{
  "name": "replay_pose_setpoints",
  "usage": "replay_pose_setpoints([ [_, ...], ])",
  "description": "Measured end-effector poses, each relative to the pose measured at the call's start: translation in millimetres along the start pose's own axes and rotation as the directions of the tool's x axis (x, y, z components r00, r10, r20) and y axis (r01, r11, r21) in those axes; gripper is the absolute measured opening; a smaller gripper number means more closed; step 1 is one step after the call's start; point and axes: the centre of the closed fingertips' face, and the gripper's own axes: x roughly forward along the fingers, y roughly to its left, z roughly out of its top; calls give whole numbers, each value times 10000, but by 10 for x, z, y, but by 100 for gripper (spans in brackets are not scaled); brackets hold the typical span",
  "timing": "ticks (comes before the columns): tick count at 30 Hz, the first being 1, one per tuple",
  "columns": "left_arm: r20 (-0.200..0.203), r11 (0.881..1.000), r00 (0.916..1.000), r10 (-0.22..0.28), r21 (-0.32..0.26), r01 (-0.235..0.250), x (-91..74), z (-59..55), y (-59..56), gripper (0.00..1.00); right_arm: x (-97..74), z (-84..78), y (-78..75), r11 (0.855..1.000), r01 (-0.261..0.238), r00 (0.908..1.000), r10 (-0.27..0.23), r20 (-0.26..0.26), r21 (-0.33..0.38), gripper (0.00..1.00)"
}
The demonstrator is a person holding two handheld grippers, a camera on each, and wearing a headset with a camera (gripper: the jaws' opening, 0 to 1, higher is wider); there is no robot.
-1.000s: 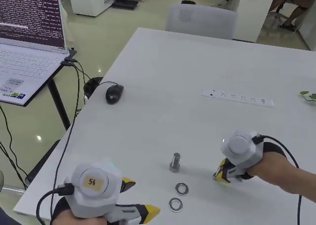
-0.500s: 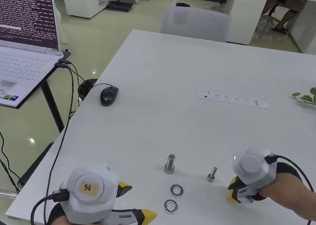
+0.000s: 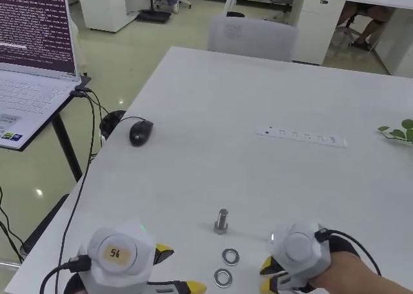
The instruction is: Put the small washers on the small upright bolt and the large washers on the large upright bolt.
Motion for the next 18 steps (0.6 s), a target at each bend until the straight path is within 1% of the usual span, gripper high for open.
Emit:
replay_pose_setpoints([
  [1, 5, 10000, 10000, 5, -2, -5, -2, 0, -1, 52, 50, 74, 24, 9997, -127, 9999, 127, 32, -206, 19],
  [3, 20, 10000, 10000, 20, -21, -20, -8, -3, 0, 52, 118, 148, 26, 9983, -124, 9999, 118, -97, -575, 19],
  [7, 40, 9999, 10000, 71, -77, -71, -33, -18, 4, 52, 198, 297, 27, 9975, -225, 9997, 229, 50, -672, 21],
  [11, 49, 9998, 9999, 138, -156, -137, -48, -38, 27, 52, 257, 361, 9, 9946, -351, 9994, 344, -85, -978, 23],
  [12, 48, 9998, 9999, 150, -162, -150, -49, -39, 31, 52, 263, 377, 0, 9934, -358, 9994, 355, -53, -1093, 23],
  [15, 77, 9997, 9998, 184, -155, -183, -58, -27, 47, 52, 279, 411, -12, 9925, -444, 9990, 437, -90, -1136, 25],
  [18, 112, 9996, 9997, 231, -193, -229, -64, -18, 69, 52, 295, 444, 14, 9854, -588, 9982, 568, -171, -1595, 26],
])
